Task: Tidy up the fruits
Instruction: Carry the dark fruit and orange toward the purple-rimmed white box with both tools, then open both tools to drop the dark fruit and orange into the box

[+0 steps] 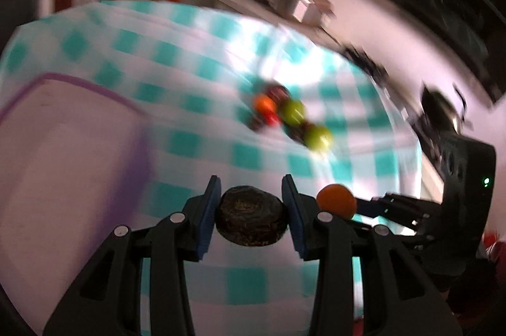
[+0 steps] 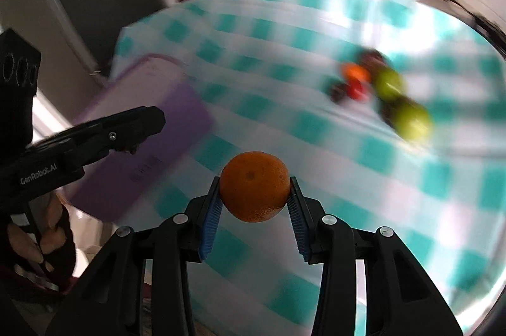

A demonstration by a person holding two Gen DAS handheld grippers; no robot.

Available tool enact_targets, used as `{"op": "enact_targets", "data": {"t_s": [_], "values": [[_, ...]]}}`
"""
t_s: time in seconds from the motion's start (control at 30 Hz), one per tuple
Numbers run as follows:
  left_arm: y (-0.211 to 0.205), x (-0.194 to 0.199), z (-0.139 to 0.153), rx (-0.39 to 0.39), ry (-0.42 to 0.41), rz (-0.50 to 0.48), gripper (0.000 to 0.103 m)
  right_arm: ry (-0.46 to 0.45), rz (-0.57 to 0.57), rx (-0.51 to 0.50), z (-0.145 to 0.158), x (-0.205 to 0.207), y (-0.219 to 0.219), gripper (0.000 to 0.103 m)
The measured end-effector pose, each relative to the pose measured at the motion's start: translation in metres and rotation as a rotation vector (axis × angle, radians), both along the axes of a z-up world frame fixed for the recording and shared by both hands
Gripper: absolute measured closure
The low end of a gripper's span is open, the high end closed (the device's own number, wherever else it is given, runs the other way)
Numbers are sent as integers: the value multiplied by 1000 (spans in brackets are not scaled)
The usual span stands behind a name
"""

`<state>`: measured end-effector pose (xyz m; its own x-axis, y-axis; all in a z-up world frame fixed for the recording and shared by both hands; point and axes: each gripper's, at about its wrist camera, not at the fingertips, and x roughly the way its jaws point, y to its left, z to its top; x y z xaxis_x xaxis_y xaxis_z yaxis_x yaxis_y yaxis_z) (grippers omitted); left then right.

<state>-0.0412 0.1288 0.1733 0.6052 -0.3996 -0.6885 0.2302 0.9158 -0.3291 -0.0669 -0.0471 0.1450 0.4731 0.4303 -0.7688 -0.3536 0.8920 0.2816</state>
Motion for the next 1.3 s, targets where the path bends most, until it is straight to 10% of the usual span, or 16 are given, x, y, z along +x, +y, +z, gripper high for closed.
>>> {"op": "enact_targets", "data": {"t_s": [0.23,0.57,0.87,1.07,1.2,1.3], "values": [[140,13,21,30,-31,230,63,-53,223,47,44,60,150,62],[251,61,-59,138,332,404,63,60,393,-143,12,110,299,62],[261,92,-112,246,557,401,60,247,434,-436,-66,125,313,62],[267,96,-124,264,605,417,33,297,397,-486,-82,134,305,61],[271,91,-124,256,587,426,18,301,351,-451,-79,145,301,28],[268,90,-121,229,563,422,7,267,342,-413,-71,145,295,25]]}}
